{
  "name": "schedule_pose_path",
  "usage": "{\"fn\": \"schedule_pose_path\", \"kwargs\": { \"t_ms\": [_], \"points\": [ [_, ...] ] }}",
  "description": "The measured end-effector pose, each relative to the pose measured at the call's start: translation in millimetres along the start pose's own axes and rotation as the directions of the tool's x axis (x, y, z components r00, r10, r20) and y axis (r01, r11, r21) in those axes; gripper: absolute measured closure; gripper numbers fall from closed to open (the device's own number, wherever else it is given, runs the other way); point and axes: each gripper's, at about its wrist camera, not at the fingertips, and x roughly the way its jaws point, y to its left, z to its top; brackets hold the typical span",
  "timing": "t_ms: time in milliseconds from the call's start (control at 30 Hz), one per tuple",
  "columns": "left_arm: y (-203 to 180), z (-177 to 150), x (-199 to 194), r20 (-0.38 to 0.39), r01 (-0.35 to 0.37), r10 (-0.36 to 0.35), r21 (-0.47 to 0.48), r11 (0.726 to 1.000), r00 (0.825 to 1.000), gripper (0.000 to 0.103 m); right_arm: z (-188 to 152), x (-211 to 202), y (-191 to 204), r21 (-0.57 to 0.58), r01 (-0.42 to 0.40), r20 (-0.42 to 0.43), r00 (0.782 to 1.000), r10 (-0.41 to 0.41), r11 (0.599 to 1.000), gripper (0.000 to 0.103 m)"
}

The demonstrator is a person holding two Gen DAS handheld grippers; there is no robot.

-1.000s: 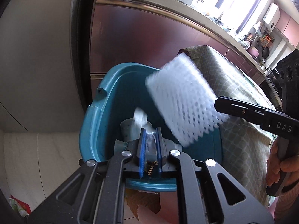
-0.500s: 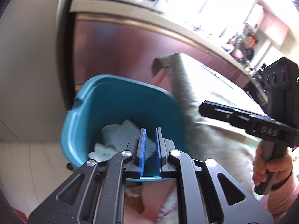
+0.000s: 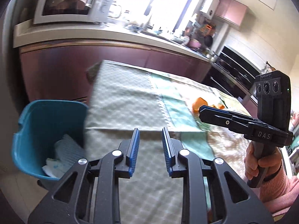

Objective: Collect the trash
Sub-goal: 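Move both open tools back over the table toward the second foam net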

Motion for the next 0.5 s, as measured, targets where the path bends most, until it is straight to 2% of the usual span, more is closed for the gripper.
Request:
{"fn": "schedule_pose_path", "kwargs": {
  "t_ms": [200,300,433,500],
  "points": [
    [-51.4,-1.2,35.4,-0.063,0.079,-0.076,0.034,0.996,0.995,0.077,-25.5,-60.6,-51.6,0.114,0.117,0.056,0.991,-0.124,0.987,0.074],
    [-72.3,-2.0,56.8,-0.100,0.099,-0.094,0.044,0.994,0.991,0.076,-37.9,-85.0,-74.7,0.151,0.180,0.069,0.979,-0.192,0.972,0.066],
    [-97.2,-4.0,88.4,-0.145,0.119,-0.111,0.049,0.992,0.983,0.075,-49.4,-106.4,-99.3,0.179,0.267,0.077,0.956,-0.284,0.947,0.065],
    [-104.8,-4.6,101.4,-0.161,0.121,-0.113,0.041,0.992,0.980,0.073,-53.2,-111.3,-107.5,0.175,0.323,0.075,0.937,-0.340,0.930,0.061]
  ]
}}
